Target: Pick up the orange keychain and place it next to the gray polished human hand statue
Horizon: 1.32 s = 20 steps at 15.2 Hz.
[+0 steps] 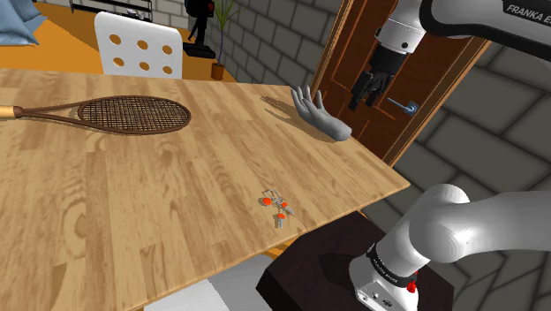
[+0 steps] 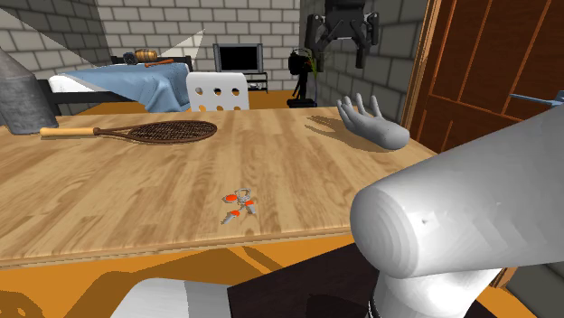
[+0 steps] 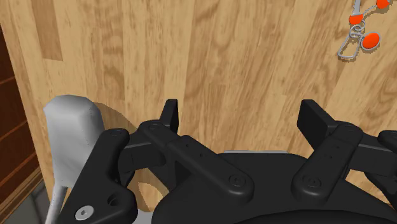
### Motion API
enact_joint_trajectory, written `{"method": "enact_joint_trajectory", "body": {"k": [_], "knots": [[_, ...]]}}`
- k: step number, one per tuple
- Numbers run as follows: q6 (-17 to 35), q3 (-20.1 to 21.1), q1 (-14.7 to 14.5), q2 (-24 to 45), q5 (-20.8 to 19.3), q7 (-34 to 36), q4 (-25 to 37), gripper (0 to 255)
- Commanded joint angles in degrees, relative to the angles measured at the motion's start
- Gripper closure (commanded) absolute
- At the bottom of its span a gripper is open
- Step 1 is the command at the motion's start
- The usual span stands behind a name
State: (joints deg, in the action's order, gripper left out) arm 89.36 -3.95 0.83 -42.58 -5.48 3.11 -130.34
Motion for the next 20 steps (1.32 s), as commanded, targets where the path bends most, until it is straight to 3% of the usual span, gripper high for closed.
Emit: {"method": "enact_joint_trajectory", "body": {"k": [1, 11, 20], "knots": [[0.0, 0.0, 0.0, 0.0, 0.0, 0.0, 0.0, 0], [14.4, 6.1, -5.2, -2.5, 5.8, 4.7, -16.3, 0], [29.9, 12.9, -11.5, 1.8, 12.0, 8.9, -26.3, 0]]}}
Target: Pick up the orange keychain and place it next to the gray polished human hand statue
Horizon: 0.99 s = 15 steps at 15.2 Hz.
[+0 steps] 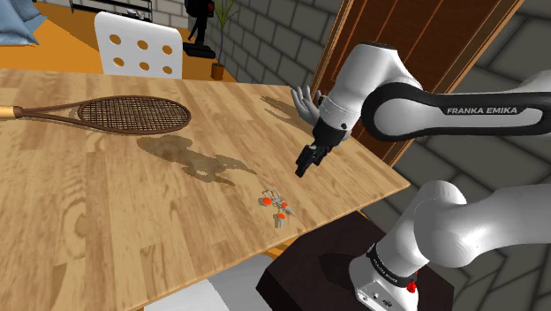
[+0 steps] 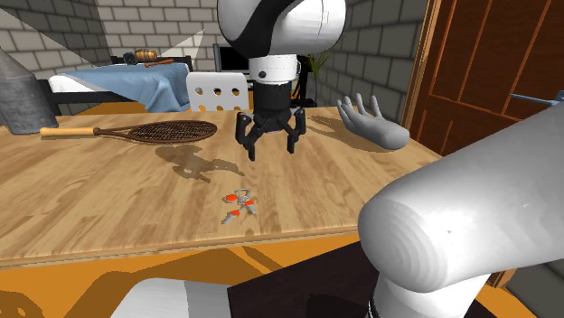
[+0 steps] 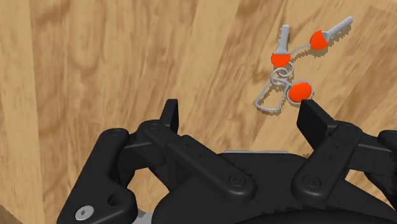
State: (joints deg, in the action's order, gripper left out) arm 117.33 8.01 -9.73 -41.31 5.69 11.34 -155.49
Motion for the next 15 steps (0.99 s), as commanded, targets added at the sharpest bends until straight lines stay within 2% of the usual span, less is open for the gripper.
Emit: {"method": "enact_joint_trajectory", "body": {"k": [1, 6, 13, 15], "knots": [[3.9, 1.8, -1.6, 1.5, 1.6, 1.1, -2.0, 0], [13.5, 5.9, -5.1, 7.6, 4.8, 3.4, -4.7, 0], [21.0, 6.9, -5.0, 12.6, 5.2, 3.4, -7.1, 0], [21.6, 6.9, -5.0, 13.1, 5.2, 3.4, -7.3, 0]]}}
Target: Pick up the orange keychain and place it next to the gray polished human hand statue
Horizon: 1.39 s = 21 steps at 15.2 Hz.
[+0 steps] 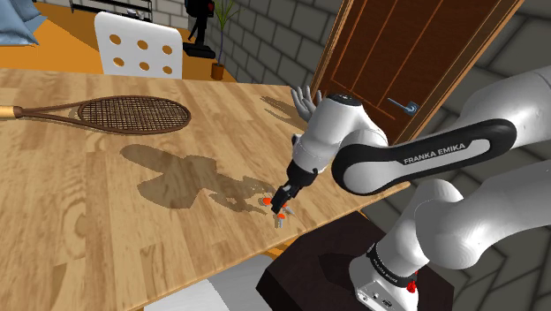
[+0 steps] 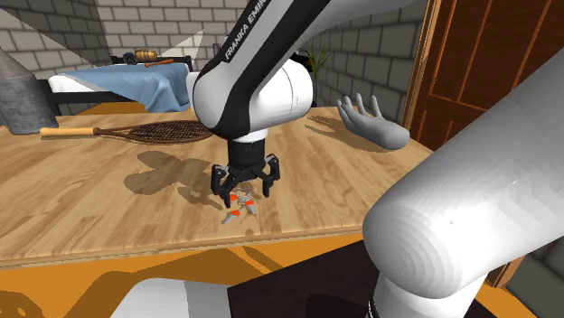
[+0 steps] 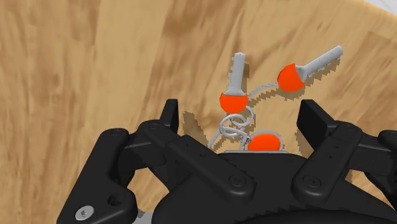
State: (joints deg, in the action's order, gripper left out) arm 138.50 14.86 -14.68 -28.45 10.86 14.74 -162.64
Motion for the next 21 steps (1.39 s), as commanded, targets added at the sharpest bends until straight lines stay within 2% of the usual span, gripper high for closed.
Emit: {"method": "enact_joint_trajectory", "body": {"k": [1, 6, 7, 16, 21], "knots": [[0.4, 0.1, 0.0, 0.3, 0.0, 0.0, -0.2, 0], [0.4, 0.1, 0.0, 0.2, 0.0, 0.0, -0.1, 0], [0.4, 0.1, 0.0, 0.2, 0.0, 0.0, -0.1, 255], [0.4, 0.0, -0.1, 0.3, 0.0, 0.1, -0.2, 255], [-4.9, -0.6, -0.1, -3.2, -0.3, 0.1, 1.8, 255]]}}
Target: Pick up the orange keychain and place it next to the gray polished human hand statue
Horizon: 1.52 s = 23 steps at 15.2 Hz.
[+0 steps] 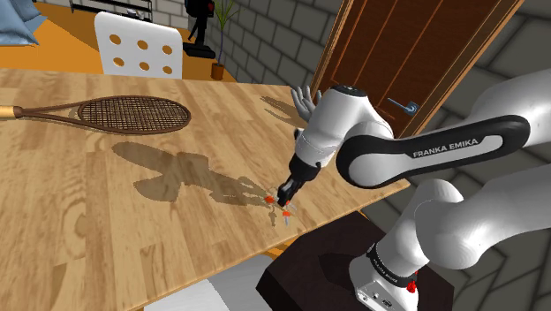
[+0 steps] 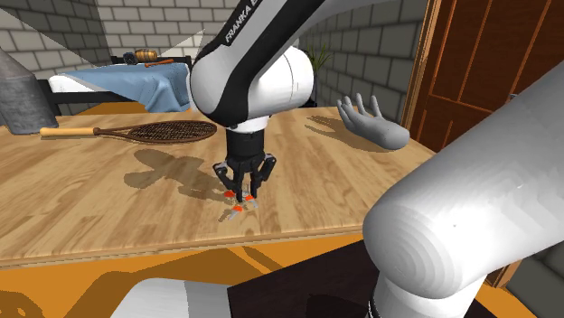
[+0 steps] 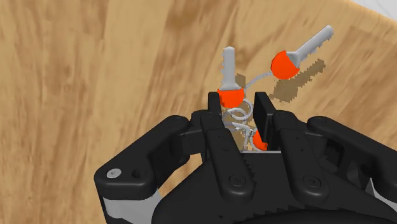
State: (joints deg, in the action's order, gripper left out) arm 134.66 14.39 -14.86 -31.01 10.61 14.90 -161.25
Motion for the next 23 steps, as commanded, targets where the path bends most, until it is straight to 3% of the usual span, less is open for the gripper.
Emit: {"method": "enact_joint_trajectory", "body": {"k": [1, 23], "knots": [[-2.1, -0.3, 0.0, -1.2, -0.2, -0.1, 0.8, 255], [-22.2, -2.7, 0.6, -8.8, -2.1, 0.3, 13.4, 255]]}}
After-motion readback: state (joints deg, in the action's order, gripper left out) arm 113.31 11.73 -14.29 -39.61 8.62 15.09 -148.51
